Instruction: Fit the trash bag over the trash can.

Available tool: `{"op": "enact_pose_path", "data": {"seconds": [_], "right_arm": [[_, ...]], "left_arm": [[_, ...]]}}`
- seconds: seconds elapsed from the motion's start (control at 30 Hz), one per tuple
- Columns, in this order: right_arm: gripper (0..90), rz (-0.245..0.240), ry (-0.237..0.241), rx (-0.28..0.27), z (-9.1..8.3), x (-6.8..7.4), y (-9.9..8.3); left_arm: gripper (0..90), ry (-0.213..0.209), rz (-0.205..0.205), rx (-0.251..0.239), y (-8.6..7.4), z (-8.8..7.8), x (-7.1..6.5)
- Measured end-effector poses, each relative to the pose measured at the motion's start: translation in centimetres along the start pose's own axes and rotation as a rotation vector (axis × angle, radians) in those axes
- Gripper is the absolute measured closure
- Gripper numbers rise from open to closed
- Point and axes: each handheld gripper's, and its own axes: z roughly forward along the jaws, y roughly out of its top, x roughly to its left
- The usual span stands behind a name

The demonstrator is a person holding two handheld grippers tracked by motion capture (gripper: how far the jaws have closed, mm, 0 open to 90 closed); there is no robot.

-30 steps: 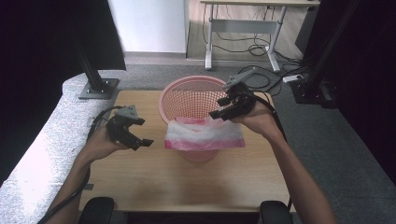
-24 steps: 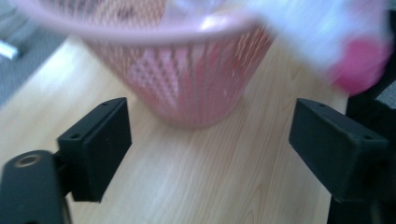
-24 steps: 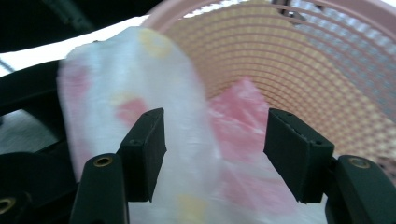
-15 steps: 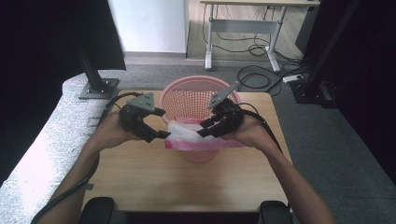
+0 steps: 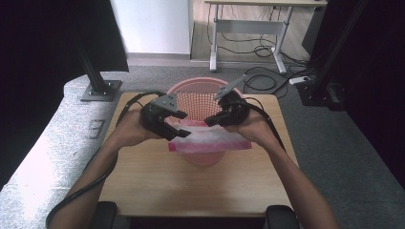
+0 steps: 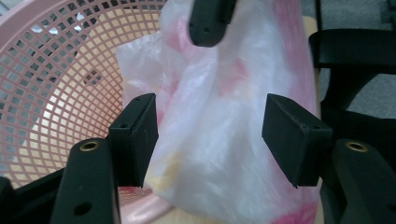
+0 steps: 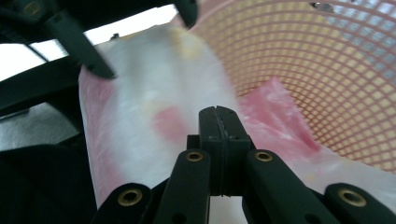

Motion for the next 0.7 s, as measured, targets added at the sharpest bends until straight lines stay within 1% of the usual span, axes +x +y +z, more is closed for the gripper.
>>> {"op": "enact_pose_path", "data": {"seconds": [0.03, 0.07, 0.1, 0.13, 0.2, 0.23, 0.27, 0.3, 0.33, 0.37, 0.4, 0.43, 0.47, 0.57, 0.7], "right_arm": [[89.0, 0.009, -0.001, 0.0, 0.1, -0.4, 0.0], [86.8, 0.011, -0.006, 0.002, 0.2, -0.6, 0.0], [77.7, 0.023, -0.022, 0.009, 0.2, -0.7, -0.1], [77.7, 0.023, -0.022, 0.009, 0.2, -0.7, -0.1], [69.9, 0.018, -0.02, 0.006, 0.0, -0.5, -0.1], [65.0, 0.014, -0.013, -0.001, -0.2, -0.3, -0.1], [60.5, 0.008, 0.003, -0.009, -0.4, 0.1, -0.1], [58.1, 0.004, 0.019, -0.012, -0.6, 0.3, 0.0], [57.1, -0.006, 0.046, -0.013, -0.7, 0.7, 0.0], [55.6, -0.02, 0.065, -0.012, -0.7, 1.1, 0.0], [55.7, -0.03, 0.08, -0.009, -0.6, 1.5, 0.0], [58.3, -0.044, 0.09, 0.001, -0.5, 1.8, 0.0], [63.8, -0.059, 0.094, 0.019, -0.2, 2.3, -0.1], [77.0, -0.094, 0.102, 0.058, 0.6, 2.8, -0.2], [79.4, -0.092, 0.104, 0.052, 0.5, 2.7, -0.1]], "left_arm": [[36.9, 0.001, -0.003, 0.002, 0.0, 0.2, 0.1], [37.5, 0.0, -0.007, 0.005, -0.1, 0.4, 0.2], [37.5, -0.003, -0.01, 0.007, -0.3, 0.7, 0.3], [37.5, -0.02, -0.022, -0.005, -0.5, 0.8, 0.4], [38.0, -0.037, -0.042, -0.028, -0.8, 0.9, 0.6], [38.0, -0.038, -0.049, -0.036, -0.9, 0.9, 0.7], [38.2, -0.034, -0.052, -0.037, -1.0, 0.9, 0.8], [38.6, -0.028, -0.059, -0.04, -1.0, 0.9, 0.9], [39.5, -0.021, -0.064, -0.043, -1.1, 0.9, 0.9], [40.1, -0.023, -0.07, -0.044, -1.1, 0.9, 1.0], [40.4, -0.029, -0.078, -0.049, -1.2, 0.9, 1.0], [40.8, -0.031, -0.083, -0.053, -1.2, 0.9, 1.0], [41.0, -0.032, -0.086, -0.054, -1.2, 0.9, 1.0], [42.0, -0.031, -0.084, -0.059, -1.3, 0.9, 0.9], [41.6, -0.015, -0.076, -0.059, -1.4, 0.4, 0.9]]}}
